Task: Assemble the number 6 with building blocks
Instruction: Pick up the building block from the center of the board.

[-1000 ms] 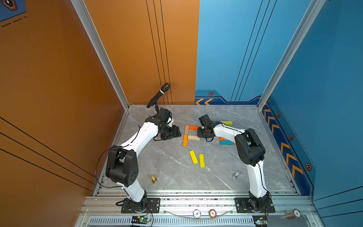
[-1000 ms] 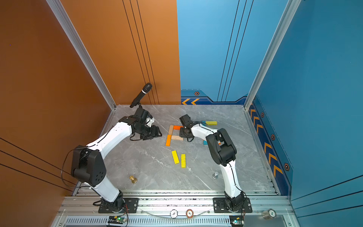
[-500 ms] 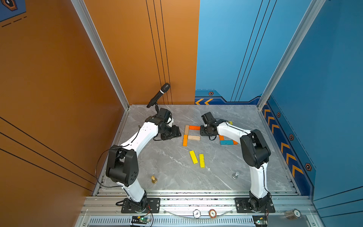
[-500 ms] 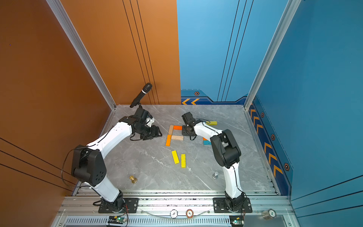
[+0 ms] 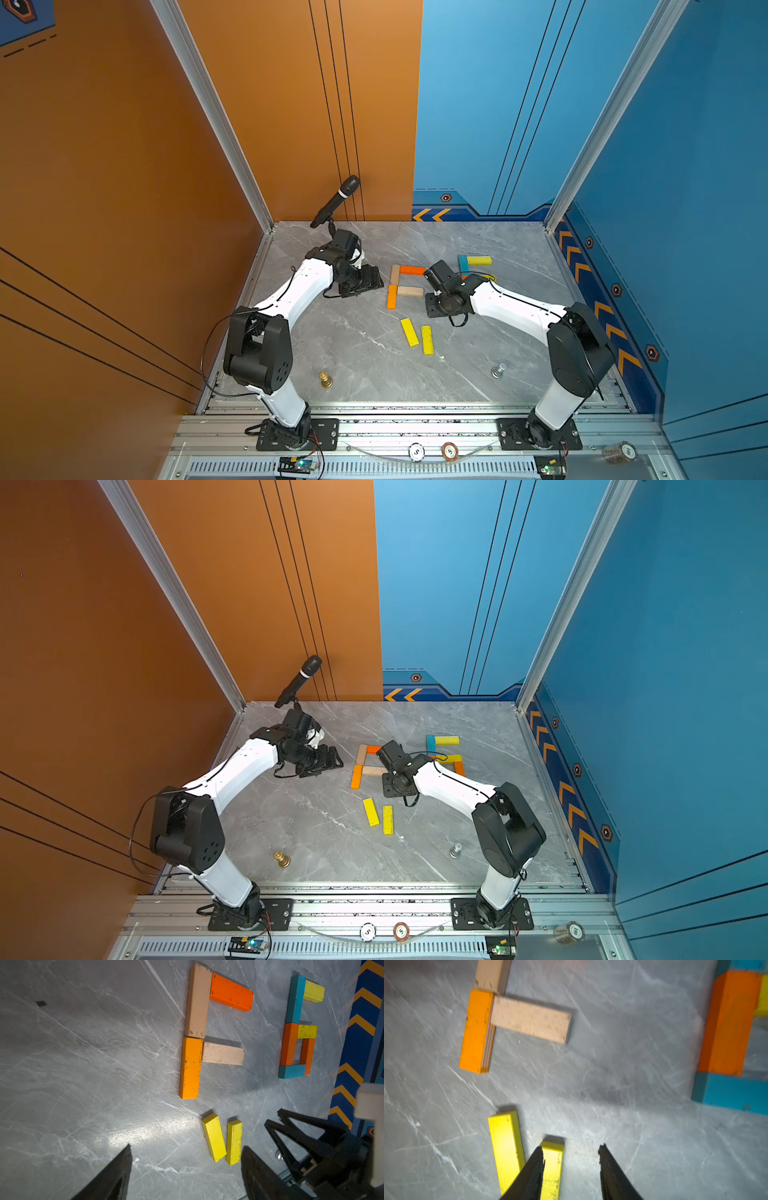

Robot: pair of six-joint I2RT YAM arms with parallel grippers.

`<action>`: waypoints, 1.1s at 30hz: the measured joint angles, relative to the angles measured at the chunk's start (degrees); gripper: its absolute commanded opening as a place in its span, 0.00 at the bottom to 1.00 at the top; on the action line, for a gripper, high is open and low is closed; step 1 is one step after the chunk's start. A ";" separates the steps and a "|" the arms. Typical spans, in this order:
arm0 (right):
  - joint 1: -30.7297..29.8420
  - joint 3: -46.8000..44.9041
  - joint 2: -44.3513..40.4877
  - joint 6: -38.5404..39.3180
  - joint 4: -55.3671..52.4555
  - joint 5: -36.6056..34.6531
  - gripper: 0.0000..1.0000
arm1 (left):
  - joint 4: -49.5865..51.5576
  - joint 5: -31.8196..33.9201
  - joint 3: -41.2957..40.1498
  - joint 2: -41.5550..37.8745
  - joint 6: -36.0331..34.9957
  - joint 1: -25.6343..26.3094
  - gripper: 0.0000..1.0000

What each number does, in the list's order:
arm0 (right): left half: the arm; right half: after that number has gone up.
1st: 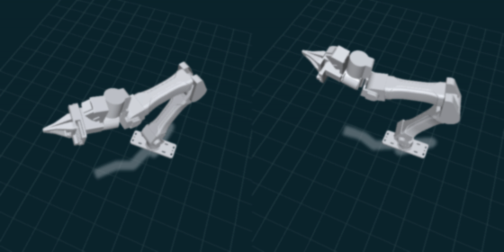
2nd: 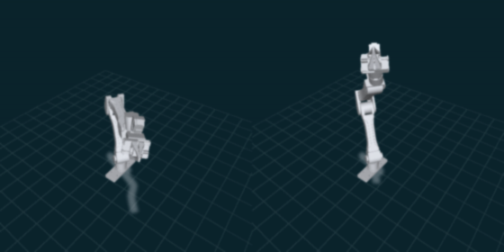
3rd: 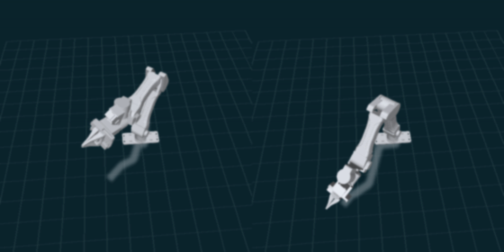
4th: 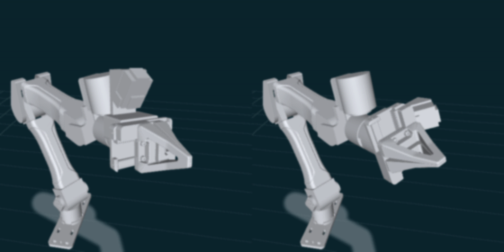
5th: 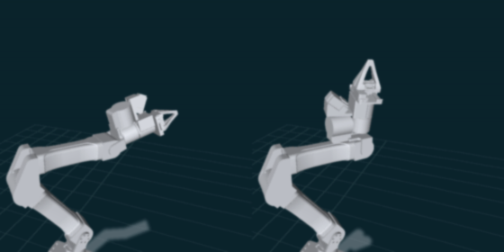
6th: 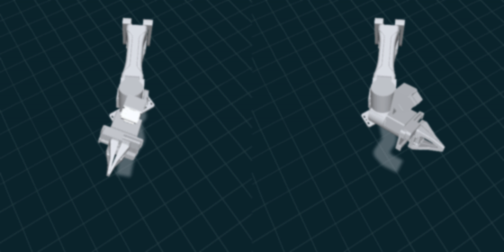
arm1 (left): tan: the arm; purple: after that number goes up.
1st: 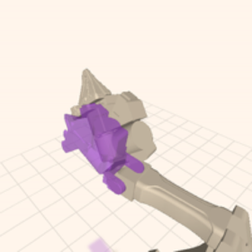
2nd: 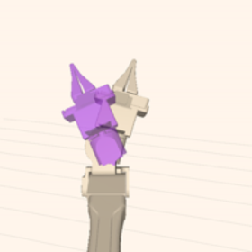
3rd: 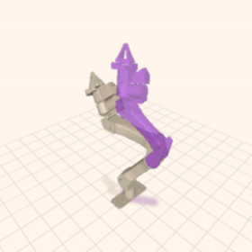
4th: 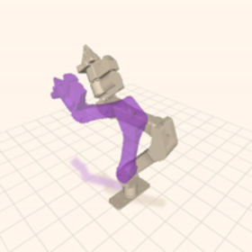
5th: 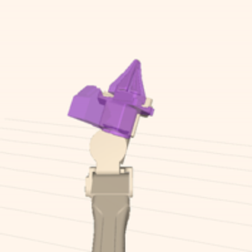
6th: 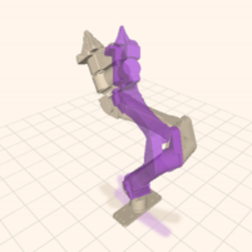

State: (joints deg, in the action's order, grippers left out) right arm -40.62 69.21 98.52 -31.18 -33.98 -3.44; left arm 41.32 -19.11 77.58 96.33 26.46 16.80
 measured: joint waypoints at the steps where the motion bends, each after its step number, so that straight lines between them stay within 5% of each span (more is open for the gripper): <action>1: -0.76 -0.44 -0.17 -0.35 -0.66 0.00 0.46 | 0.02 0.02 -0.04 -0.02 0.09 0.00 0.84; 22: -6.64 -0.94 4.81 -2.32 -4.59 3.91 0.51 | -1.88 -0.90 -2.43 -2.82 3.41 -3.65 0.84; 33: -5.84 1.79 9.40 -2.43 -6.16 6.10 0.38 | -2.91 -1.95 -2.69 -3.13 3.67 -4.59 0.85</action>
State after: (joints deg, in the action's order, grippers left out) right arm -46.46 71.00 107.92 -33.61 -40.14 2.66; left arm 38.41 -21.06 74.89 93.21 30.13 12.21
